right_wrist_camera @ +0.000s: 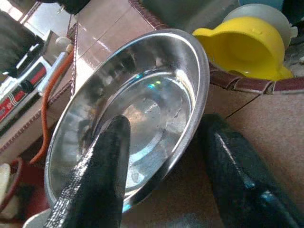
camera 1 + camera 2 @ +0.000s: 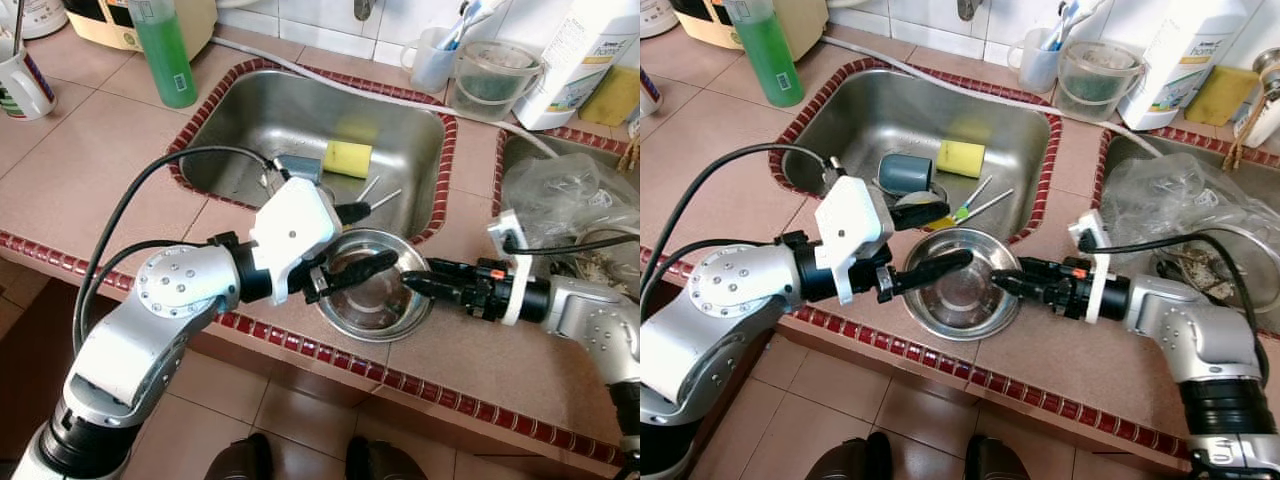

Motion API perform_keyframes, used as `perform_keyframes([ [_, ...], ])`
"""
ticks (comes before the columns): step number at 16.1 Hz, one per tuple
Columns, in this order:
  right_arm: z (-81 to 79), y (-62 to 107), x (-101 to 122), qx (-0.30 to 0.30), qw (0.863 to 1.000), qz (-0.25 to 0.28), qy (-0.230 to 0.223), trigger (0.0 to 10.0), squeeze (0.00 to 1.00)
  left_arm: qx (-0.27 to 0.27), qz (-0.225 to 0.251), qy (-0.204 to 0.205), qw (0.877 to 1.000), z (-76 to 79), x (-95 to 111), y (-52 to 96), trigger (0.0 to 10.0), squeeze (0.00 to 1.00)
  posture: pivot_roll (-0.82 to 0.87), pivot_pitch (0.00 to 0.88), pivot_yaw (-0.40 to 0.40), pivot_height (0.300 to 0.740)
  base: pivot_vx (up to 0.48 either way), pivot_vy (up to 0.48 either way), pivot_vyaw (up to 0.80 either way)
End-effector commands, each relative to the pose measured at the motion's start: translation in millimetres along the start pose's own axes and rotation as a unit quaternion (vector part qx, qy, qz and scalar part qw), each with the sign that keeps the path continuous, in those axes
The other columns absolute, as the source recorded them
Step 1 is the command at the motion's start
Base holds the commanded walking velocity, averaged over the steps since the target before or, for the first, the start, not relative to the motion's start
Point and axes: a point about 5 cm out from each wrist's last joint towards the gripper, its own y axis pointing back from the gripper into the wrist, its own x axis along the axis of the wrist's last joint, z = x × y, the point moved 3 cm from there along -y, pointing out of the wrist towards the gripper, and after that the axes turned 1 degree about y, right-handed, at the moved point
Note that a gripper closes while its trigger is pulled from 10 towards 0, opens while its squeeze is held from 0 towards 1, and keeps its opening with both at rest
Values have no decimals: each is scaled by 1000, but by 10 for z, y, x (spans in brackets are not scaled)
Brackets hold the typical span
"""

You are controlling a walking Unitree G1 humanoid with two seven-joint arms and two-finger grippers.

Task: Kitchen organization

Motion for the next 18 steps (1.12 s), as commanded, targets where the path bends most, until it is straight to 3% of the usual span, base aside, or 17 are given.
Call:
perform_keyframes([
  [1,1,56,35,0,1000,17,-12,0,0,-7,11,-10,1000,32,76,3,10000,0,-67,249,-48,740,0,0,0],
  [9,37,19,39,-14,997,68,-46,0,0,3,3,-8,1000,30,63,47,10000,0,-41,254,-46,740,0,0,0],
  [18,25,104,-49,-9,997,29,-70,0,0,21,5,-8,1000,12,84,84,10000,0,-38,264,-74,740,0,0,0],
])
